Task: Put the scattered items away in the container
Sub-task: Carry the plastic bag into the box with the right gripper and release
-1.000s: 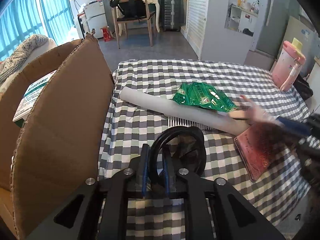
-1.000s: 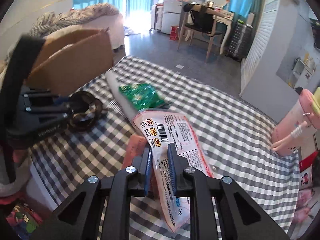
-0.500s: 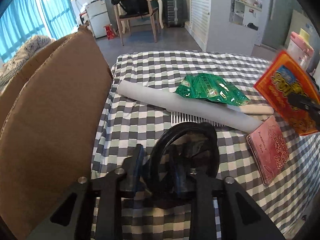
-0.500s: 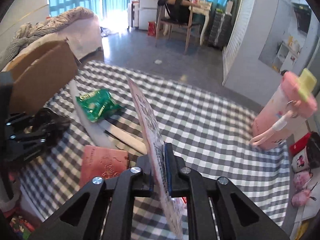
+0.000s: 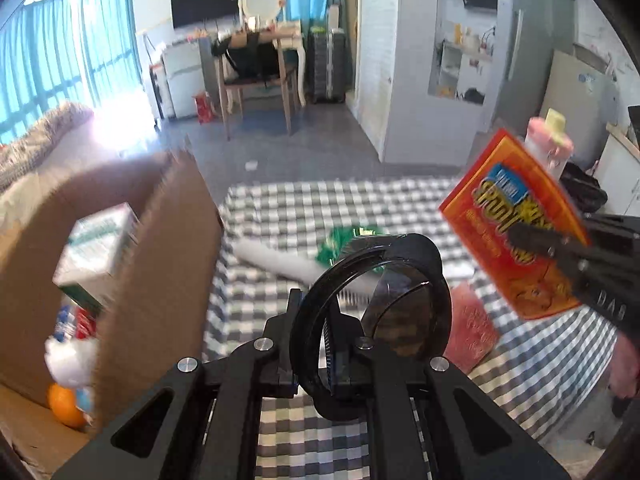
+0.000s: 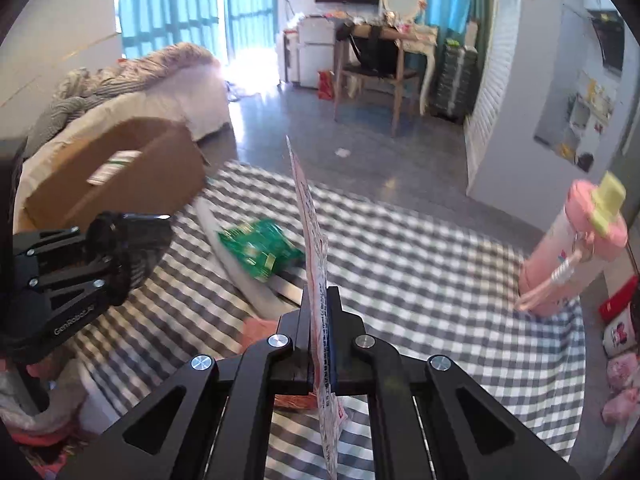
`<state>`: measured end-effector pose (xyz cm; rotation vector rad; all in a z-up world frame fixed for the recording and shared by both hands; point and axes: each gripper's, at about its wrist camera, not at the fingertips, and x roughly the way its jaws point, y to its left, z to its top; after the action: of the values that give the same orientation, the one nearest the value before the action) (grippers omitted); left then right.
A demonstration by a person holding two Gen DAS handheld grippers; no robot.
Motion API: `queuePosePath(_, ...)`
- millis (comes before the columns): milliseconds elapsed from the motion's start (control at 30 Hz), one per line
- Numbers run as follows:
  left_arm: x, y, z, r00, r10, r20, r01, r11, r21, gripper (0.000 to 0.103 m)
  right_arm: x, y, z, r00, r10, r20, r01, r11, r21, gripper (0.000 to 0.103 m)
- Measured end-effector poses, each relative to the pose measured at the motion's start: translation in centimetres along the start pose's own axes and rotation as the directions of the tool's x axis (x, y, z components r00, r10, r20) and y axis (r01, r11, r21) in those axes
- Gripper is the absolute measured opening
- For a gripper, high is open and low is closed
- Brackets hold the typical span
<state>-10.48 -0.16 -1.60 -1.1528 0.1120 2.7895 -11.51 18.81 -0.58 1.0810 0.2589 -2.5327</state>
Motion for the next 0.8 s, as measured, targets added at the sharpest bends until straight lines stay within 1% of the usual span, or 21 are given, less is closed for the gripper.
queuePosePath(100,-2.1,0.6,1.0,0.998,0.016,0.056,-0.016,1.0,-0.01,0.009,-1.3,2.1,1.4,0.998,0.043,0.039,-0.041,0.998,-0.049,0.004)
queuePosePath(167,-3.6,1.5,1.7,0.992,0.065,0.108,-0.062,0.998,-0.025,0.009,-1.9,3.8,2.6,0.996,0.07,0.064,-0.064,0.994,-0.089,0.004)
queuePosePath(233,-5.2,2.9,2.2,0.982,0.116,0.149,-0.111,0.993,-0.039,0.009,-2.4,5.8,3.9,0.992,0.095,0.087,-0.084,0.988,-0.128,0.004)
queuePosePath(300,-6.3,4.7,2.7,0.974,0.159,0.162,-0.149,0.986,-0.074,0.009,-2.6,7.5,5.1,0.986,0.124,0.109,-0.105,0.981,-0.16,0.004)
queuePosePath(367,-7.2,7.1,2.8,0.964,0.21,0.162,-0.191,0.974,-0.123,0.009,-3.0,10.3,6.7,0.975,0.17,0.14,-0.137,0.966,-0.218,0.004)
queuePosePath(467,-8.4,10.9,2.2,0.953,0.265,0.151,-0.234,0.952,-0.196,0.009,-3.3,14.3,8.5,0.953,0.26,0.157,-0.207,0.934,-0.29,0.004)
queuePosePath(567,-8.7,14.2,1.0,0.941,0.322,0.107,-0.287,0.923,-0.255,0.009,-2.6,18.7,9.6,0.932,0.334,0.141,-0.268,0.896,-0.353,0.004)
queuePosePath(667,-8.1,17.2,-0.7,0.932,0.36,0.038,-0.333,0.894,-0.301,0.009,-0.5,22.5,9.9,0.921,0.379,0.087,-0.32,0.867,-0.382,0.004)
queuePosePath(733,-7.7,18.8,-1.6,0.921,0.391,0.001,-0.37,0.873,-0.319,0.009,1.1,24.7,10.0,0.919,0.392,0.043,-0.345,0.853,-0.392,0.004)
queuePosePath(800,-7.2,19.9,-2.6,0.911,0.412,-0.034,-0.4,0.858,-0.322,0.009,2.0,26.0,10.3,0.914,0.405,0.015,-0.367,0.842,-0.396,0.004)
